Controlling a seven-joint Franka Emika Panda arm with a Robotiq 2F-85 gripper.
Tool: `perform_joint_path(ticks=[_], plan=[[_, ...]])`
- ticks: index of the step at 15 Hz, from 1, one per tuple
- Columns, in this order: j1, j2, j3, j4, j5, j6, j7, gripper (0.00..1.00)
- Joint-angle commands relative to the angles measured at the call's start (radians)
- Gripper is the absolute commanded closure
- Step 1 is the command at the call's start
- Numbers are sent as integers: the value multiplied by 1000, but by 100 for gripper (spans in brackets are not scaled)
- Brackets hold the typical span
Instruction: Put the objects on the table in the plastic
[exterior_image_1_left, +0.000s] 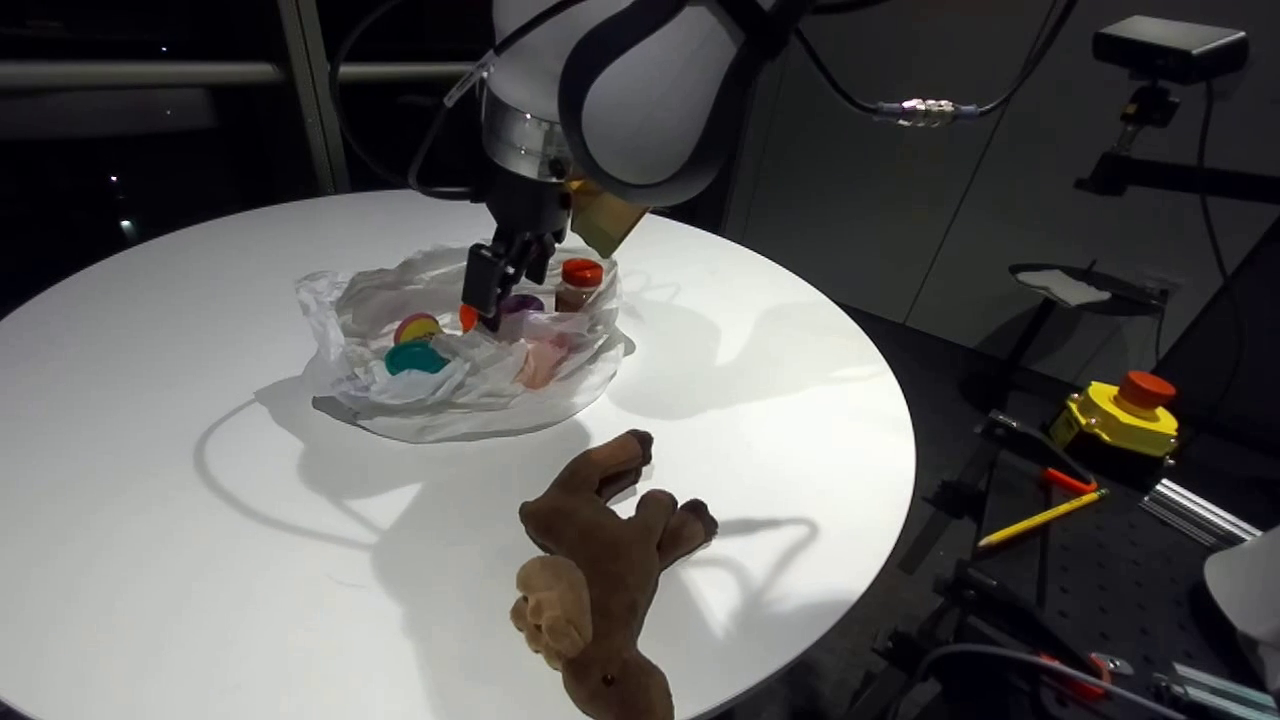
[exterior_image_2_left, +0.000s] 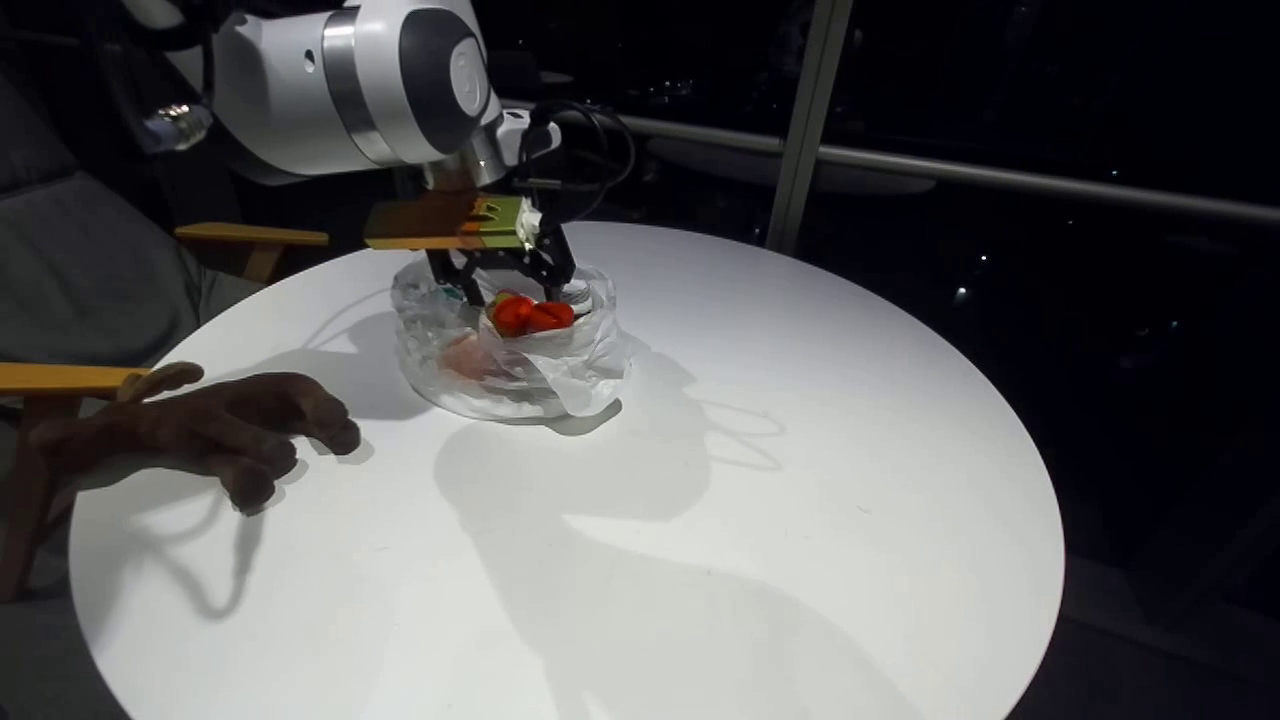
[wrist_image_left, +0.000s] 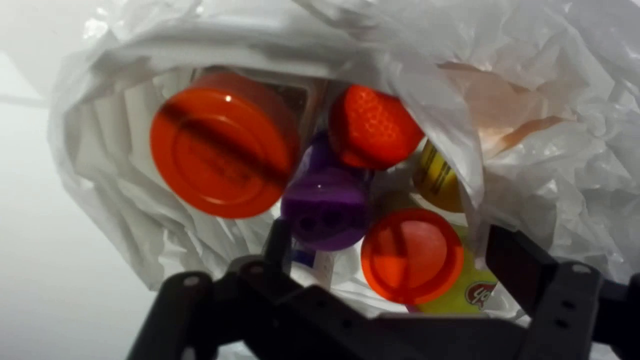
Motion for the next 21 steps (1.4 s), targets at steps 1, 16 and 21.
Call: perform_joint_path(ticks=[1, 16, 21], plan=[[22, -68, -10, -79, -34, -11, 15, 0], [48, -301, 28, -306, -91, -55, 89, 0], [90, -401, 59, -261, -134, -150, 248, 0]])
